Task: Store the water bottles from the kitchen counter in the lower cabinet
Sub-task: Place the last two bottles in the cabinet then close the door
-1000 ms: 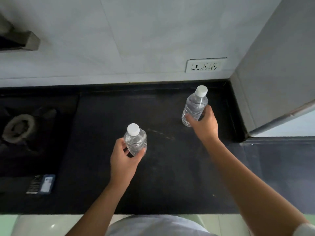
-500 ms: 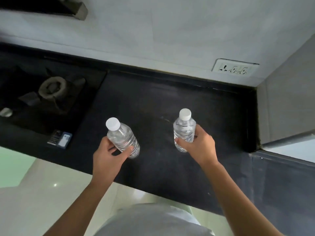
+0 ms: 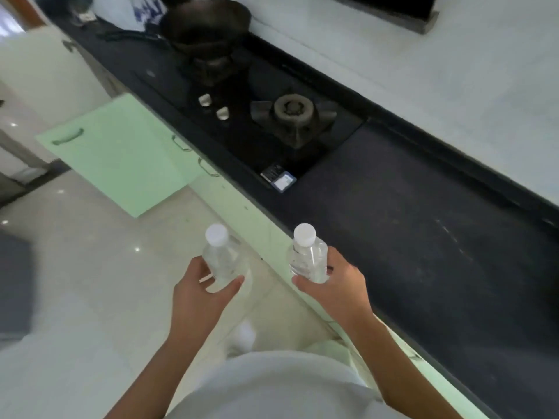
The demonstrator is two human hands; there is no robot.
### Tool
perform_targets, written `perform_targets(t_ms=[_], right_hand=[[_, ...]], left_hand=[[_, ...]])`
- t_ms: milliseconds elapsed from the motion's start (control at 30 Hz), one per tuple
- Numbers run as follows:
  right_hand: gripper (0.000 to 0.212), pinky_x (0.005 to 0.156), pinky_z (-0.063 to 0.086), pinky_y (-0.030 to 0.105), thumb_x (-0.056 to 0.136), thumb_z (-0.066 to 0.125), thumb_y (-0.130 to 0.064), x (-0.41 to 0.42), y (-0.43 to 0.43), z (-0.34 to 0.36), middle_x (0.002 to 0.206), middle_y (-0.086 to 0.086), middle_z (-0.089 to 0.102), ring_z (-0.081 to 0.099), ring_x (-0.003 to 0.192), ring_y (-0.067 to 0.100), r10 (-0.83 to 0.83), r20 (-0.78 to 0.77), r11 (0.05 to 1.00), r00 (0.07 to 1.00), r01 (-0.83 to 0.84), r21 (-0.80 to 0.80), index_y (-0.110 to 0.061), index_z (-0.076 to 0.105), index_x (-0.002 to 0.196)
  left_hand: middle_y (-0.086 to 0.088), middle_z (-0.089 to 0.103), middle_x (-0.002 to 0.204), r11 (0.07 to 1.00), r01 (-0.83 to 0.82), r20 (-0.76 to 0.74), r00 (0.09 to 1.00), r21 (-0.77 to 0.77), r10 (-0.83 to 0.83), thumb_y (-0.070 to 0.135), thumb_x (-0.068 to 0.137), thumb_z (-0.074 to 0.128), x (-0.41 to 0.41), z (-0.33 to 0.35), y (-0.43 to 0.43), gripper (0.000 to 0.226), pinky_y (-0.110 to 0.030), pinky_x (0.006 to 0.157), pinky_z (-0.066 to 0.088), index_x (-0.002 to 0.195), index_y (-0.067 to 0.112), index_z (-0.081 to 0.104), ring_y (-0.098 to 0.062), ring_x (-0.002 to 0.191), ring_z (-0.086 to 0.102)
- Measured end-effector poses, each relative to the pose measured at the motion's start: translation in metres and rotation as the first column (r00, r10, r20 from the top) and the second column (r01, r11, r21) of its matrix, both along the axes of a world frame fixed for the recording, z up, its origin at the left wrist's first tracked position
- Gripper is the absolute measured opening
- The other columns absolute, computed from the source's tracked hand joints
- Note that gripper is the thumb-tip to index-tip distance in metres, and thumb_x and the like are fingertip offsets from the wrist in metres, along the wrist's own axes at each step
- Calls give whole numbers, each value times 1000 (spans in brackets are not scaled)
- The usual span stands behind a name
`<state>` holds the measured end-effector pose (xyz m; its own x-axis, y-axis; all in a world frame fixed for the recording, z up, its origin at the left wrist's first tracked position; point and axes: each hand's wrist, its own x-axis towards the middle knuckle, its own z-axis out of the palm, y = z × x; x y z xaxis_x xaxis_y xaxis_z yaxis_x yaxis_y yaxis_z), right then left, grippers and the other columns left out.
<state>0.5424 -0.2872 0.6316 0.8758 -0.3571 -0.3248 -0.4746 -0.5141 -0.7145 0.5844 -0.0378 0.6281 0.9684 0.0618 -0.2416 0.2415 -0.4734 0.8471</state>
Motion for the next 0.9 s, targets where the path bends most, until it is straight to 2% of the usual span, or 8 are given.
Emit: perform_targets(t_ms=[100, 200, 267, 367, 567, 733, 900], right_hand=[[64, 85, 57, 38, 63, 79, -65, 23, 76, 0, 97, -12, 72, 68, 92, 13, 166, 21, 986, 986, -166, -19, -35, 58, 116], [68, 83, 57, 38, 59, 74, -72, 44, 144, 1, 95, -14, 73, 69, 89, 9, 340, 61, 940, 939, -341, 6, -35, 60, 115], [70, 83, 58, 37, 57, 74, -73, 56, 180, 3, 92, -16, 74, 69, 87, 6, 427, 65, 904, 902, -428, 0, -36, 60, 115], [68, 83, 57, 32, 55, 75, -70, 73, 222, 6, 92, -21, 73, 69, 87, 2, 506, 75, 862, 859, -507, -3, -40, 61, 114], [54, 78, 56, 24, 62, 85, -59, 116, 269, -3, 88, -24, 72, 67, 87, -2, 594, 52, 804, 803, -591, -59, -38, 61, 107], [50, 70, 51, 15, 64, 85, -57, 167, 296, -20, 82, -25, 69, 67, 80, -2, 605, 69, 795, 793, -598, -95, -36, 61, 102], [55, 70, 58, 25, 64, 87, -56, 237, 334, -38, 86, -19, 72, 71, 82, 6, 584, 107, 812, 805, -577, -90, -29, 63, 106]], left_hand=[[16, 72, 105, 991, -136, 8, 991, 8, 136, 32, 70, 92, -15, -3, 79, 47, -27, 82, 55, 105, 33, 62, -7, 98, 71], [18, 71, 106, 962, -271, 25, 962, 40, 270, 35, 70, 92, -34, 5, 144, 49, -24, 80, 52, 108, 33, 61, -5, 98, 69], [21, 69, 104, 928, -369, 42, 929, 60, 367, 35, 70, 92, -48, 11, 178, 49, -21, 77, 49, 108, 33, 60, -2, 96, 67], [24, 67, 103, 858, -509, 61, 860, 63, 506, 36, 71, 91, -61, 14, 214, 48, -23, 77, 48, 107, 34, 59, 0, 95, 65], [15, 71, 102, 749, -660, 46, 751, 51, 658, 37, 72, 90, -45, 4, 258, 47, -28, 78, 50, 107, 26, 60, -9, 96, 69], [12, 72, 102, 726, -685, 18, 728, 63, 686, 33, 72, 90, 9, -6, 293, 45, -18, 73, 46, 105, 23, 61, -11, 96, 70], [12, 71, 101, 689, -721, 6, 691, 75, 723, 33, 72, 90, 76, -4, 330, 45, -17, 71, 46, 104, 23, 60, -9, 94, 70]])
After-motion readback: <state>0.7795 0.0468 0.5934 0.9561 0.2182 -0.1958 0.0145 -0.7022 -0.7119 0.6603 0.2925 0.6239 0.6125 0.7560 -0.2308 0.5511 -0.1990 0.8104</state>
